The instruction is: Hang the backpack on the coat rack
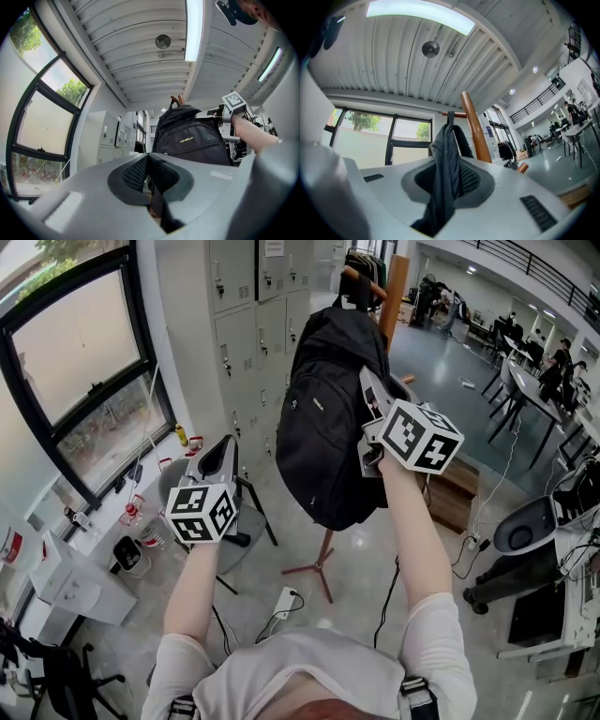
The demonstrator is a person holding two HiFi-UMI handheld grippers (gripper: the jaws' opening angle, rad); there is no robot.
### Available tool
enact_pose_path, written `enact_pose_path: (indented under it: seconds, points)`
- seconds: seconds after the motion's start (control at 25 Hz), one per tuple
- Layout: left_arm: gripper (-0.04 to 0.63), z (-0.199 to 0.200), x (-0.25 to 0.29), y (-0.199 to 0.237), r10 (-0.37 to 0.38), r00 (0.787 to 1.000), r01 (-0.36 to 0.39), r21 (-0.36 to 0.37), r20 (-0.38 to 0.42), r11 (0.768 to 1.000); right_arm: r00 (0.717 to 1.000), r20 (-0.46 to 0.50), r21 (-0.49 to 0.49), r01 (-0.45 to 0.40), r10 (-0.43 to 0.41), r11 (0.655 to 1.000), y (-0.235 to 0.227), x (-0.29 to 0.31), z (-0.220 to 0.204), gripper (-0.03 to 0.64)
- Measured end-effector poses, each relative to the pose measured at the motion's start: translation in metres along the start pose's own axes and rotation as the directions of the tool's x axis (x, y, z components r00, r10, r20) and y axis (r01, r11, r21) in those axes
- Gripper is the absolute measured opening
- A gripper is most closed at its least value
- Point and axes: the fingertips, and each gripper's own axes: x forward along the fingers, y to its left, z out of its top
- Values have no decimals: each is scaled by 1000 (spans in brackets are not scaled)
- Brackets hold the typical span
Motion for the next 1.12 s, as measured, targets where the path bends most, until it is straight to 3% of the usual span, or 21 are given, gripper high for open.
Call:
enact_pose_path:
  seconds: [0.2, 0.48, 0.68, 0.92, 1.12]
  points:
    - [11, -3, 5, -10, -16, 1000, 16, 5, -9, 1000, 999, -41, -170, 15, -22, 985, 4, -3, -15, 64]
    - [11, -11, 8, -23, -43, 999, 43, 5, -28, 999, 996, -77, -291, 13, -37, 957, 4, -12, -34, 80]
    - [11, -12, 8, -30, -57, 997, 57, 13, -45, 998, 995, -102, -289, -26, -4, 957, 13, -22, -37, 101]
    - [11, 6, 1, -38, -64, 998, 65, 35, -12, 997, 994, -100, -253, -58, 33, 966, 20, -44, -37, 233]
    - [11, 16, -10, -44, -65, 998, 64, 57, 16, 996, 995, -85, -215, -73, 56, 974, 24, -68, -34, 239]
